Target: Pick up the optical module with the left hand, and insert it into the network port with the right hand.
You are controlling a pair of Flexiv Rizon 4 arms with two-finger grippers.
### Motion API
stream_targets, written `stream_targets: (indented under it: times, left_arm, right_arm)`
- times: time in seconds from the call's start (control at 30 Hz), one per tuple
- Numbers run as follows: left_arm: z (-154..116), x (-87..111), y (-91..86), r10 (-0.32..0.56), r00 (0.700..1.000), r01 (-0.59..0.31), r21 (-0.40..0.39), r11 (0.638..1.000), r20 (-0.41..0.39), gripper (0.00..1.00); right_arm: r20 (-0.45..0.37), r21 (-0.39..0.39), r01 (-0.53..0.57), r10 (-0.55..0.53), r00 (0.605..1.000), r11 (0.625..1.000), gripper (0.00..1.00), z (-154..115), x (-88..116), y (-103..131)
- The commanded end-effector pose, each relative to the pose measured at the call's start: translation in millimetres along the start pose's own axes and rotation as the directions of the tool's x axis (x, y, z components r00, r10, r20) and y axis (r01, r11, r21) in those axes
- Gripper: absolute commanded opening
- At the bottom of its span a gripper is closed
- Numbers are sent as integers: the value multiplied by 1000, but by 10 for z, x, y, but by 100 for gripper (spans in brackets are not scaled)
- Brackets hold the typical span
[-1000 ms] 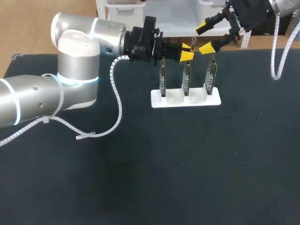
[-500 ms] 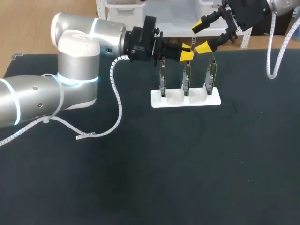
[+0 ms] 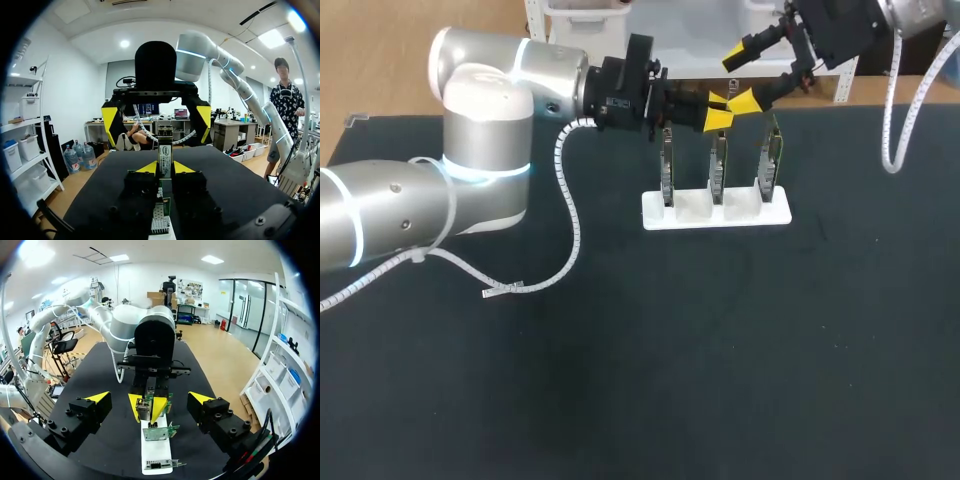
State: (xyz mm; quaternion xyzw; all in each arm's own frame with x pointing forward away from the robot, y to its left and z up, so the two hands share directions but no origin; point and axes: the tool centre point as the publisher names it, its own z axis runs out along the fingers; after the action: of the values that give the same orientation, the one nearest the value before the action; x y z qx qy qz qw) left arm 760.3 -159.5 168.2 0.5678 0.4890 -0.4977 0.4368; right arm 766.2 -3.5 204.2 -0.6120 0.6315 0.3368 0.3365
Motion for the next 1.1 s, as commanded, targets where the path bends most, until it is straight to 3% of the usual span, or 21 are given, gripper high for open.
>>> stream_targets:
  times: [0.03, 0.3, 0.33, 0.37, 0.43, 0.5, 1.1]
  left_arm:
    - [0, 4, 5, 1, 1000, -1, 0, 1000, 1, 0]
    - [0, 4, 5, 1, 1000, -1, 0, 1000, 1, 0]
    - [0, 4, 5, 1, 1000, -1, 0, 1000, 1, 0]
    - [0, 4, 5, 1, 1000, -1, 0, 1000, 1, 0]
    - [0, 4, 5, 1, 1000, -1, 0, 1000, 1, 0]
    - [0, 4, 5, 1, 1000, -1, 0, 1000, 1, 0]
    - [0, 4, 5, 1, 1000, -1, 0, 1000, 1, 0]
  right_arm:
    - [-7, 10, -4, 4, 1000, 1000, 100, 3, -3, 22]
    - [-10, 13, -8, 8, 1000, 1000, 100, 3, 4, 15]
    - [-9, 13, -8, 8, 1000, 1000, 85, 3, 4, 14]
    - [-9, 13, -8, 8, 1000, 1000, 45, 3, 4, 13]
    - [-9, 13, -5, 5, 1000, 1000, 19, 3, 4, 11]
    - [-11, 16, -3, 3, 1000, 1000, 2, 3, 4, 9]
    - [-13, 20, -5, 5, 1000, 1000, 0, -23, 20, 12]
